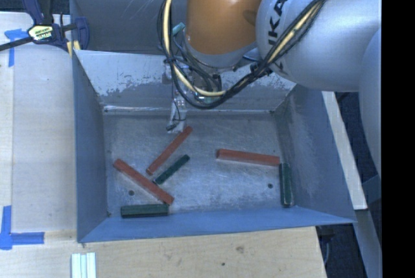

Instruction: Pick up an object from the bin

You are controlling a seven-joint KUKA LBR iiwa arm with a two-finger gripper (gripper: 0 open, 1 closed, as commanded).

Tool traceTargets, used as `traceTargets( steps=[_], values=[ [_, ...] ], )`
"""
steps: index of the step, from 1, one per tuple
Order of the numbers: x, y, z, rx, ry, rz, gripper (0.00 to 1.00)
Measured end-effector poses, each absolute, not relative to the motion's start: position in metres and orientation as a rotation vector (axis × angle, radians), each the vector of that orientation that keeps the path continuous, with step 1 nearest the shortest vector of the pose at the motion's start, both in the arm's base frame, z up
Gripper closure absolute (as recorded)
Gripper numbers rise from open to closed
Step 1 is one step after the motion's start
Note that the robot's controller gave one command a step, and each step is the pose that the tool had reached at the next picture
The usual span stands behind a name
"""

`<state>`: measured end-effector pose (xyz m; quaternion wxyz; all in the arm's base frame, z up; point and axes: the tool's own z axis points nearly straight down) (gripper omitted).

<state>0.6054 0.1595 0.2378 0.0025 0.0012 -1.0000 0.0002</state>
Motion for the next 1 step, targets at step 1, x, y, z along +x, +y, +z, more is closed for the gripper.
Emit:
traceTargets(
  steps=[1],
  values=[
    [0.5699, 0.0899, 0.1285, -0.200, -3.129, 0.005, 0.00]
  ],
)
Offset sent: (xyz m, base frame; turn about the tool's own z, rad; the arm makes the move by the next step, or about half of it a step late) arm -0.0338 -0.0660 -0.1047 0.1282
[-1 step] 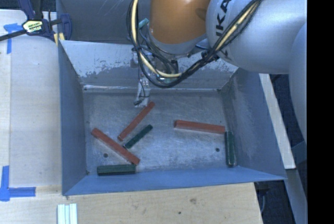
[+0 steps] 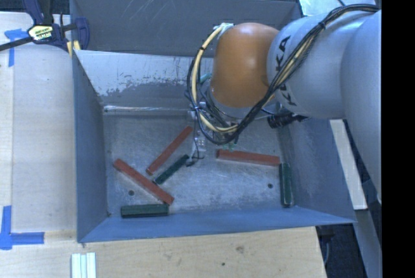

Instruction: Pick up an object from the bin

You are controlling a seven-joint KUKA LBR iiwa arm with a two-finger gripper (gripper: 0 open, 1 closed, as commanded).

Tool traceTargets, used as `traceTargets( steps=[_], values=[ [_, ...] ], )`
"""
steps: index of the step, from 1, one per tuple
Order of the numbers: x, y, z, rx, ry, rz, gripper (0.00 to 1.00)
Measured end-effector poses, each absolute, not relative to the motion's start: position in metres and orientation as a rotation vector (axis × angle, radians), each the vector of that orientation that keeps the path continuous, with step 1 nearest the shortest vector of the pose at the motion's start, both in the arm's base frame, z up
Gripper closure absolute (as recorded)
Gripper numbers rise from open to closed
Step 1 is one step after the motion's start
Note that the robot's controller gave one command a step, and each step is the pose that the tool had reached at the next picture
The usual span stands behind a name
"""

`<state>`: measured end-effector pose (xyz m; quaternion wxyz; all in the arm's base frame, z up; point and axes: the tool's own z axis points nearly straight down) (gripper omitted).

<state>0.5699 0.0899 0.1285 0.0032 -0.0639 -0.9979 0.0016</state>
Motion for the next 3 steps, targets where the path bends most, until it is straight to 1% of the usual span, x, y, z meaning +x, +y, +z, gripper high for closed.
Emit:
traceTargets(
  steps=[1, 2, 3],
  values=[
    [0.591, 0.136, 0.068, -0.067, -3.143, -0.003, 0.00],
    [0.592, 0.134, 0.072, -0.074, -3.148, -0.004, 1.00],
    [0.597, 0.122, 0.232, -0.070, -3.153, -0.004, 1.00]
  ],
)
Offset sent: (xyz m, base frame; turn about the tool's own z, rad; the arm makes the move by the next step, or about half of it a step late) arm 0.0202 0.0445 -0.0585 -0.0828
